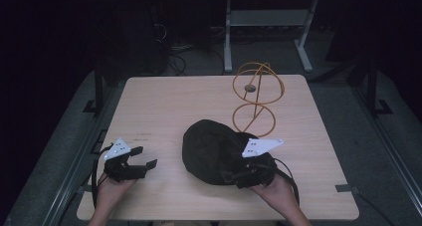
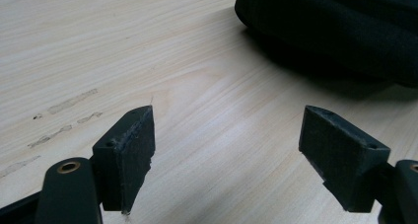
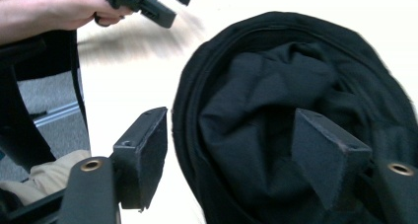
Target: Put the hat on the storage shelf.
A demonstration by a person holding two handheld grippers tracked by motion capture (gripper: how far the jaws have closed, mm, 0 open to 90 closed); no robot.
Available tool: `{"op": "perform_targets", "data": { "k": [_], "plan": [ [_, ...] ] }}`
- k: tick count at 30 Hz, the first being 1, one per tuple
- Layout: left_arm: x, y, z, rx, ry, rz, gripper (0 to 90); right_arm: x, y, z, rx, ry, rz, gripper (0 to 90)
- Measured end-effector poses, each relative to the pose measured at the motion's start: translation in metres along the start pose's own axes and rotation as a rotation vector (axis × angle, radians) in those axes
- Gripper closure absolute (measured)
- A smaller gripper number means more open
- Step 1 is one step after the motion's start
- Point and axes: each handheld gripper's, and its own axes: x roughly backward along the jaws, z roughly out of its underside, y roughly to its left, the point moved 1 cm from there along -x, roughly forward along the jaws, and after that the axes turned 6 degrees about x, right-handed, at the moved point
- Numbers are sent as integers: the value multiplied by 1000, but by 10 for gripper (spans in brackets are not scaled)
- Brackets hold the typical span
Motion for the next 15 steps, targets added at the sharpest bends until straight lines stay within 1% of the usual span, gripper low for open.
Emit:
{"op": "perform_targets", "data": {
  "k": [1,2,3,4,6,7,8,9,12,14,15],
  "plan": [
    [0,0,0,-8,0,1,214,-8,4,-3,8,9,-14,321],
    [0,0,0,-8,0,1,214,-8,4,-3,8,9,-14,321],
    [0,0,0,-7,1,2,214,-15,7,-5,12,20,-29,346],
    [0,0,0,-7,1,2,214,-15,7,-5,12,20,-29,346],
    [0,0,0,-7,1,2,214,-23,10,-6,11,42,-46,371],
    [0,1,0,-5,2,3,214,-28,12,-6,9,55,-54,397],
    [0,1,0,-5,2,3,214,-28,12,-6,9,55,-54,397],
    [0,0,0,-4,2,4,214,-34,14,-6,7,70,-57,427],
    [0,0,0,-7,2,4,214,-39,15,-6,0,82,-55,461],
    [0,0,0,-6,2,5,214,-44,16,-5,1,109,-49,489],
    [-1,0,0,-8,6,6,214,-48,17,-3,0,128,-41,518]
  ]
}}
